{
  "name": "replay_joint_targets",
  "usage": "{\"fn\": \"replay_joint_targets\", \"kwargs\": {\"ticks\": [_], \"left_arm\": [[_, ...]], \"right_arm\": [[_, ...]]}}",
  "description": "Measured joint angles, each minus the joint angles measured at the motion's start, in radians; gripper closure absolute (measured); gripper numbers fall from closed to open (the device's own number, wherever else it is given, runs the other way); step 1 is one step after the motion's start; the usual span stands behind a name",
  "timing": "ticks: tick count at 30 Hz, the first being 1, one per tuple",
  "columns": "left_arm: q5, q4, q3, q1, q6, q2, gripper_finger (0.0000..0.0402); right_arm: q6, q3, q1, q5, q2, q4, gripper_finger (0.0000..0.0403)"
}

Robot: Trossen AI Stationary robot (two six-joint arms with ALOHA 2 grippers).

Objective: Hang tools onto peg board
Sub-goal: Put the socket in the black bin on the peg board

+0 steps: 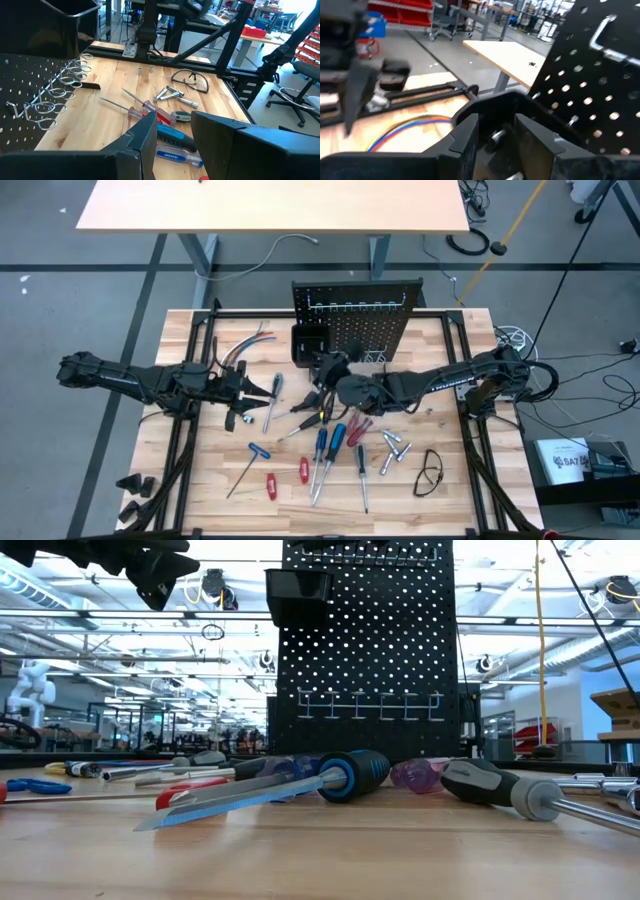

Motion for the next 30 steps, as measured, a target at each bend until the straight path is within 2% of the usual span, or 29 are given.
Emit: {"fn": "replay_joint_targets", "kwargs": {"ticks": [8,11,13,16,19,21,25,28,30], "left_arm": [[0.000,-0.001,0.000,0.000,0.000,0.000,0.0275],[0.000,-0.001,0.000,0.000,-0.001,0.000,0.0275],[0.000,-0.001,0.000,0.000,-0.001,0.000,0.0275],[0.000,-0.001,0.000,0.000,-0.002,0.002,0.0275],[0.000,-0.001,0.000,0.000,-0.022,0.002,0.0275],[0.000,-0.001,0.000,0.000,-0.025,0.002,0.0275],[-0.021,-0.002,0.000,0.000,-0.025,0.002,0.0275],[-0.107,-0.005,0.000,0.000,-0.019,0.003,0.0275],[-0.158,-0.003,0.000,0.000,-0.016,0.014,0.0275]], "right_arm": [[0.102,0.000,0.122,-0.005,-0.009,-0.218,0.0282],[0.138,0.000,0.161,-0.079,-0.011,-0.317,0.0282],[0.160,0.000,0.179,-0.171,-0.011,-0.391,0.0282],[0.210,0.000,0.193,-0.393,-0.011,-0.519,0.0282],[0.325,0.000,0.193,-0.635,-0.011,-0.681,0.0282],[0.419,0.000,0.192,-0.733,-0.011,-0.816,0.0282],[0.644,0.000,0.184,-0.752,-0.011,-1.172,0.0282],[0.825,0.000,0.167,-0.718,-0.011,-1.439,0.0282],[0.890,-0.005,0.156,-0.699,-0.015,-1.506,0.0282]]}}
